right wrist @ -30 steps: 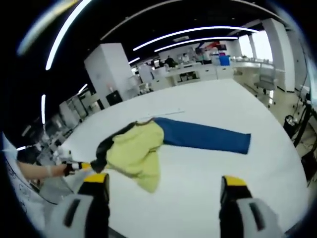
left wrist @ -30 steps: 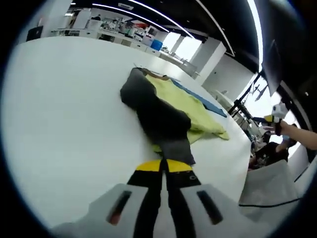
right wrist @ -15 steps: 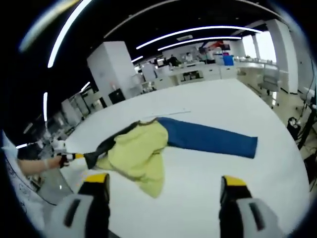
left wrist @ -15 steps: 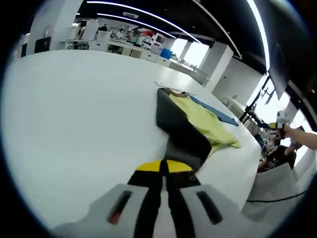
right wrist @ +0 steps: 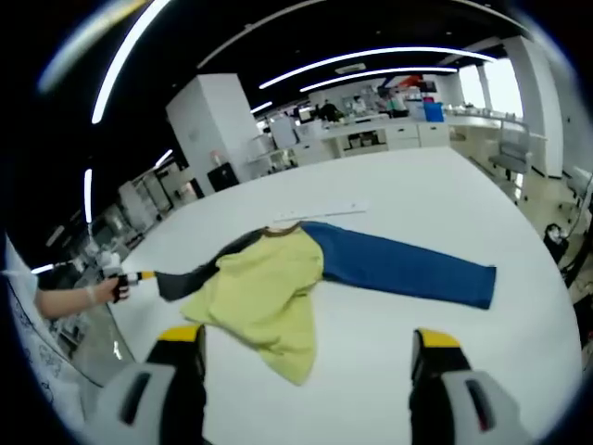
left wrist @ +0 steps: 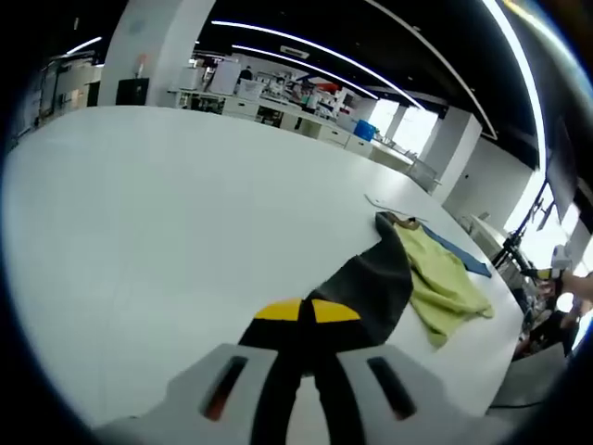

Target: Fold the garment on the visible template until the final outline fits inside the template.

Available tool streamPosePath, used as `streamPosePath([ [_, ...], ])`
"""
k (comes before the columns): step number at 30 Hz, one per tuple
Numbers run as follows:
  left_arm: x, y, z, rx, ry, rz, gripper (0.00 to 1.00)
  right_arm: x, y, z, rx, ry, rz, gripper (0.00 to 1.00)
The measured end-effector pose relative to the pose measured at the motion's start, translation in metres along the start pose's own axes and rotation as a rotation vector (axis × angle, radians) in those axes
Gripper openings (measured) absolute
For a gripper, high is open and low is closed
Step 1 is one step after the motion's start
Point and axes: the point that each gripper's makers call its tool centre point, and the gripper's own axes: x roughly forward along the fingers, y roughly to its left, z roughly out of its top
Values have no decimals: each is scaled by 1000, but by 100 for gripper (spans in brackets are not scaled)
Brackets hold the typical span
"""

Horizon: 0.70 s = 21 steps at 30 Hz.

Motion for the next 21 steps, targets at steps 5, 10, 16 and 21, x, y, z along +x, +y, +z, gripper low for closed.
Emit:
streamPosePath([
  [5, 12, 19, 15, -3, -15, 45, 0, 11, 7, 3, -8, 10, 13, 92],
  [10, 23, 38, 25, -6, -20, 84, 0, 20, 17, 0, -24, 39, 27, 92],
  [16, 36, 53, 33, 0, -11, 110, 0, 22, 18, -4, -31, 58, 28, 92],
  [21, 52, 74, 45, 1, -7, 141, 0, 17, 16, -10, -24, 69, 11, 92],
])
